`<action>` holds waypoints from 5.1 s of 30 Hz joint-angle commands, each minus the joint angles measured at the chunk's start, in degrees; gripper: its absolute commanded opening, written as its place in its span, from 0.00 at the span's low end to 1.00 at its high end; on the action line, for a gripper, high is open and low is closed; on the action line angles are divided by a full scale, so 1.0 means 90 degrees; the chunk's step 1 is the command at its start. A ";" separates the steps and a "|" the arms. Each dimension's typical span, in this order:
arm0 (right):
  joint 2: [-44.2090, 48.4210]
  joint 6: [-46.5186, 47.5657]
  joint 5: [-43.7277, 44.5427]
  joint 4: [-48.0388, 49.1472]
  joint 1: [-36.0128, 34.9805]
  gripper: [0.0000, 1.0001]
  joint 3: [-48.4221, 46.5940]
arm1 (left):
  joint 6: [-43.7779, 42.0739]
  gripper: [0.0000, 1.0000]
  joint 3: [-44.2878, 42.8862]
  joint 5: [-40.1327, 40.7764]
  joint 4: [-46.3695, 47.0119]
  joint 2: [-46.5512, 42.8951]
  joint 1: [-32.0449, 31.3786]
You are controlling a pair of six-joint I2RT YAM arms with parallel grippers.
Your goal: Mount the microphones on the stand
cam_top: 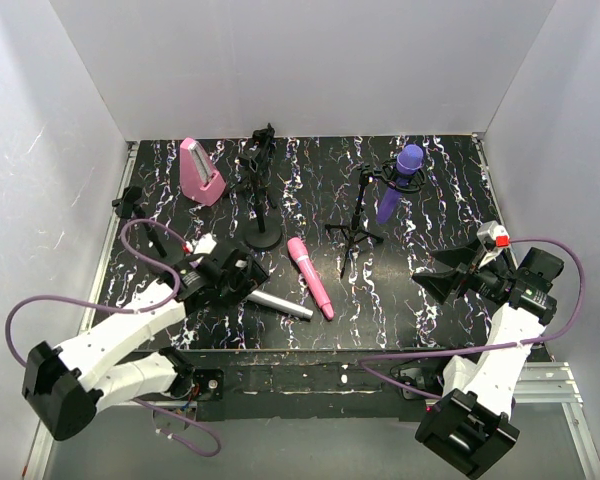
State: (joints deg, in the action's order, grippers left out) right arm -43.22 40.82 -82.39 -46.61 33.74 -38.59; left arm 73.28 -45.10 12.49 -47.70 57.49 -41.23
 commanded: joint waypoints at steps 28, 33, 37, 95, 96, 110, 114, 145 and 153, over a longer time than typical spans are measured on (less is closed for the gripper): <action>0.0232 0.0162 0.0043 -0.0065 0.0021 0.92 -0.0136 | 0.2522 0.37 0.0030 0.1083 0.0574 0.2831 -0.0506; 0.0281 0.0181 -0.0006 -0.0094 0.0021 0.92 -0.0156 | 0.2338 0.08 0.0294 0.1102 0.0506 0.2353 -0.0516; 0.0252 0.0172 -0.0094 -0.0221 0.0011 0.92 -0.0233 | 0.1588 0.00 0.0382 0.1073 0.0447 0.1388 -0.0516; -0.3576 -0.6732 0.3598 0.5491 -0.7801 0.60 -0.4746 | -0.5837 0.00 -0.3192 -0.1788 0.6023 0.0419 -0.0516; -0.3596 -0.6733 0.3559 0.5549 -0.7850 0.54 -0.4726 | -0.5847 0.00 -0.3172 -0.1779 0.6023 0.0409 -0.0526; -0.3411 -0.7240 0.3393 0.6253 -0.7606 0.01 -0.4140 | -0.7349 0.98 -0.2676 -0.1193 0.2969 -0.1083 -0.0516; -0.3410 -0.6744 0.3072 0.6010 -0.7518 0.01 -0.4150 | -0.8111 0.98 -0.2070 -0.0540 0.2050 -0.1963 -0.0526; -0.3840 -0.4379 0.0795 0.3215 -0.7215 0.01 -0.5624 | -0.6891 0.98 0.0051 -0.7012 0.8767 0.1519 0.4796; -0.3869 -0.4447 0.0883 0.3294 -0.7215 0.01 -0.5576 | -0.6948 0.95 -0.0008 -0.7306 1.0877 0.3054 0.4428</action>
State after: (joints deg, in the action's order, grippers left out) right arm -78.17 1.61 -73.54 -20.03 -31.24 -87.22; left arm 14.15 -44.97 -51.59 37.06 83.48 1.37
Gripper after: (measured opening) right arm 0.429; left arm 0.952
